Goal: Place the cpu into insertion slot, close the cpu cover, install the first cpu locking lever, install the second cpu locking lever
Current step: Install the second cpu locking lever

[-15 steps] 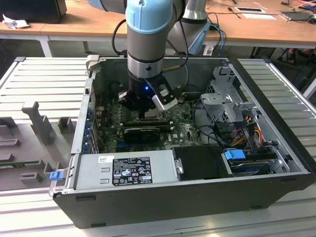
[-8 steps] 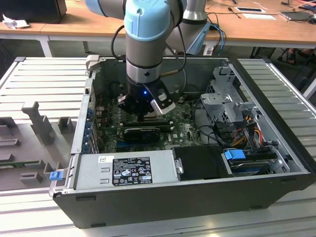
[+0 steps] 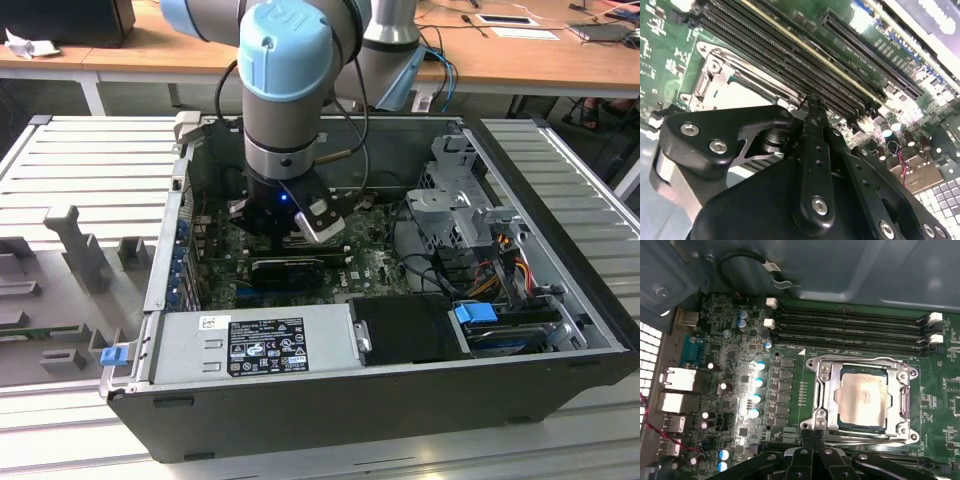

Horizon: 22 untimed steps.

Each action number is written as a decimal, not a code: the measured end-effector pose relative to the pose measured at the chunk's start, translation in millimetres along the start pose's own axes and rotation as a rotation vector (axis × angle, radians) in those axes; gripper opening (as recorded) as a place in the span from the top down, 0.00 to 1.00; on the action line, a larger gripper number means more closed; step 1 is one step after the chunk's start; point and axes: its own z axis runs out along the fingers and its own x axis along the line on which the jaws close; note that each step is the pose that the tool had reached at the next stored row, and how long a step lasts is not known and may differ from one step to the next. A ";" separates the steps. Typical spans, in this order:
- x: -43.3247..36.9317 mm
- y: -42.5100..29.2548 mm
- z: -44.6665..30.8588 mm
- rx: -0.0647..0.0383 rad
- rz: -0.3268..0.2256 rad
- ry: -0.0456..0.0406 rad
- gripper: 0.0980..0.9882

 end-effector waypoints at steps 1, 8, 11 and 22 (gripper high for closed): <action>1.2 -1.0 0.8 -0.013 0.000 -0.0011 0.99; 1.3 -2.5 8.2 -0.052 -0.001 -0.0050 0.99; 1.8 -3.1 8.2 -0.058 -0.001 -0.0052 0.99; 2.2 2.3 -17.3 -0.063 -0.001 -0.0060 0.99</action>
